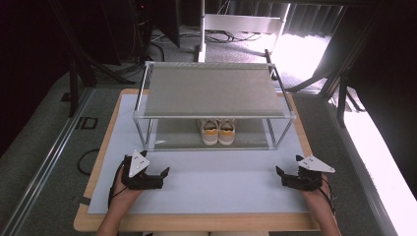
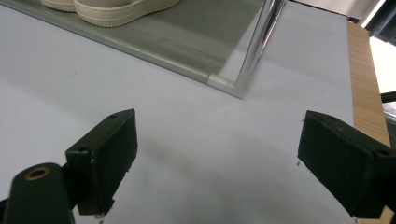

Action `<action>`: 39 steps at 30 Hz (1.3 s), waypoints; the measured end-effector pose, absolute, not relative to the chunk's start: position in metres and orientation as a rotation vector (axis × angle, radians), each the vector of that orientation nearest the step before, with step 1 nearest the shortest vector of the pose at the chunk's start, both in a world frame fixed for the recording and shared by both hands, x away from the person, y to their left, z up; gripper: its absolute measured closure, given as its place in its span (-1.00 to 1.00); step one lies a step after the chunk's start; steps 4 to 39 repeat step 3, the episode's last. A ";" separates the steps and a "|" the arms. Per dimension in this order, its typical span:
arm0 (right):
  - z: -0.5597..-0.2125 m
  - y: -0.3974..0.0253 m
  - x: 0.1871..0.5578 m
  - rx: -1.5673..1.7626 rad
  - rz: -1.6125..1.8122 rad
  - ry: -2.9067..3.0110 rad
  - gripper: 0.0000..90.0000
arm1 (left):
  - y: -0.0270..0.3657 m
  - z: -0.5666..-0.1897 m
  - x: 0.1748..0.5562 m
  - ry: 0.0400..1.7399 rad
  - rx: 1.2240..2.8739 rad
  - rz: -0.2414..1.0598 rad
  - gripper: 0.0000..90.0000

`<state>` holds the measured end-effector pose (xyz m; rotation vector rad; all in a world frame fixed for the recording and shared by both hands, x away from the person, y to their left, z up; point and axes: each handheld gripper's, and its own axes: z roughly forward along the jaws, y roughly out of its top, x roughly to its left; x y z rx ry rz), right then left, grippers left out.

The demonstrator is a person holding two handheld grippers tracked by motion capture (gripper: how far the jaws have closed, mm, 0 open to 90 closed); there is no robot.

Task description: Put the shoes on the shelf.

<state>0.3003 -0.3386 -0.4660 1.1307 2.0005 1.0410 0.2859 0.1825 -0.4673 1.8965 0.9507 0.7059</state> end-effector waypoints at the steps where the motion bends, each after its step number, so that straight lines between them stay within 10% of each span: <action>1: -0.466 -0.339 0.300 1.130 1.040 2.000 -0.74 | 0.182 -0.468 0.286 0.945 1.899 0.708 -0.95; 39: -0.466 -0.339 0.301 1.131 1.036 1.998 -0.74 | 0.180 -0.468 0.286 0.941 1.912 0.714 -0.95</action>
